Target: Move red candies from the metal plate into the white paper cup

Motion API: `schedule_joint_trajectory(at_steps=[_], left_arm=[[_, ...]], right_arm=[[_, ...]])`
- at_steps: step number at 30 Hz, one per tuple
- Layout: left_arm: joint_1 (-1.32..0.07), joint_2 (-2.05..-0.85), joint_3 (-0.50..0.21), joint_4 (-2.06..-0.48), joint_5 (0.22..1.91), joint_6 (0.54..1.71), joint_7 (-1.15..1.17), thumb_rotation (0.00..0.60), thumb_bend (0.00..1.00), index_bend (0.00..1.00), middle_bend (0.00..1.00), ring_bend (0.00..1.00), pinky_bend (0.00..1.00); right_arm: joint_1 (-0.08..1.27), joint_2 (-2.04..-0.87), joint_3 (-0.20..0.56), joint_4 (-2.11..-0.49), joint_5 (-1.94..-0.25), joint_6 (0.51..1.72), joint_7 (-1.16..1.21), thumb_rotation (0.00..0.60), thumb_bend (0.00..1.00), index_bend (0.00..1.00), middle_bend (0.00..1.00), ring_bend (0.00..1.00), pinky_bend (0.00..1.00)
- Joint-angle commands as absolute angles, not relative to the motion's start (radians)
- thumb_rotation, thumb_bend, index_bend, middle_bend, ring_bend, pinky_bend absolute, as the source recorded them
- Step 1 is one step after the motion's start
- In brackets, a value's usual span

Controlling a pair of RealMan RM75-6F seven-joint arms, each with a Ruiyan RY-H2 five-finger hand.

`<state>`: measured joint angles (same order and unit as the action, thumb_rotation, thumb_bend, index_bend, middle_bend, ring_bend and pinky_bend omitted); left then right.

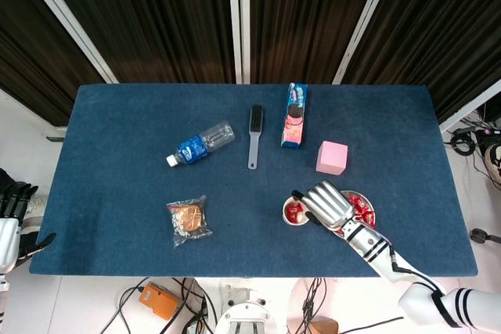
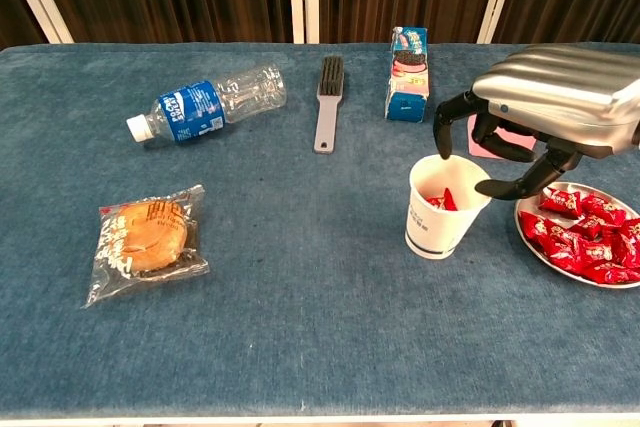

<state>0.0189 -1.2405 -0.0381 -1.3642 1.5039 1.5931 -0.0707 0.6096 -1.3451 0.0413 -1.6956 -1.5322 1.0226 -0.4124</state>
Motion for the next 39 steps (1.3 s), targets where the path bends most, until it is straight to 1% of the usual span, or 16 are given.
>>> schedule_joint_trajectory(at_steps=[1, 6, 11, 14, 18, 24, 33, 39], left_arm=[[0.019, -1.241, -0.039, -1.363, 1.505, 1.594, -0.072, 0.6, 0.0, 0.12, 0.11, 0.0, 0.0], [0.019, -1.242, -0.039, -1.359, 1.506, 1.595, -0.078, 0.6, 0.0, 0.12, 0.11, 0.0, 0.0], [0.019, -1.245, -0.037, -1.359, 1.509, 1.595, -0.079, 0.6, 0.0, 0.12, 0.11, 0.0, 0.0], [0.018, -1.247, -0.036, -1.363, 1.513, 1.596, -0.074, 0.6, 0.0, 0.12, 0.11, 0.0, 0.0], [0.018, -1.245, -0.035, -1.374, 1.518, 1.599, -0.064, 0.6, 0.0, 0.12, 0.11, 0.0, 0.0], [0.022, -1.233, -0.036, -1.387, 1.514, 1.604, -0.055, 0.6, 0.0, 0.12, 0.11, 0.0, 0.0], [0.022, -1.23, -0.036, -1.396, 1.51, 1.599, -0.049, 0.6, 0.0, 0.12, 0.11, 0.0, 0.0], [0.023, -1.23, -0.037, -1.395, 1.508, 1.597, -0.048, 0.6, 0.0, 0.12, 0.11, 0.0, 0.0]], right_arm=[[0.598, -1.338, 0.044, -1.699, -1.545, 1.055, -0.389, 0.6, 0.42, 0.44, 0.9, 1.0, 1.0], [0.541, -1.275, 0.032, -1.701, -1.544, 1.134, -0.326, 0.6, 0.42, 0.45, 0.9, 1.0, 1.0], [0.505, -1.231, -0.012, -1.644, -1.518, 1.115, -0.32, 0.6, 0.4, 0.45, 0.9, 1.0, 1.0], [0.505, -1.246, -0.036, -1.589, -1.516, 1.078, -0.348, 0.6, 0.4, 0.47, 0.9, 1.0, 1.0], [0.516, -1.297, -0.05, -1.513, -1.525, 1.036, -0.373, 0.6, 0.4, 0.47, 0.9, 1.0, 1.0], [0.534, -1.361, -0.052, -1.438, -1.564, 1.023, -0.343, 0.6, 0.4, 0.49, 0.9, 1.0, 1.0], [0.552, -1.385, -0.053, -1.412, -1.598, 1.018, -0.314, 0.6, 0.4, 0.49, 0.9, 1.0, 1.0], [0.554, -1.388, -0.058, -1.406, -1.592, 0.999, -0.328, 0.6, 0.4, 0.52, 0.9, 1.0, 1.0]])
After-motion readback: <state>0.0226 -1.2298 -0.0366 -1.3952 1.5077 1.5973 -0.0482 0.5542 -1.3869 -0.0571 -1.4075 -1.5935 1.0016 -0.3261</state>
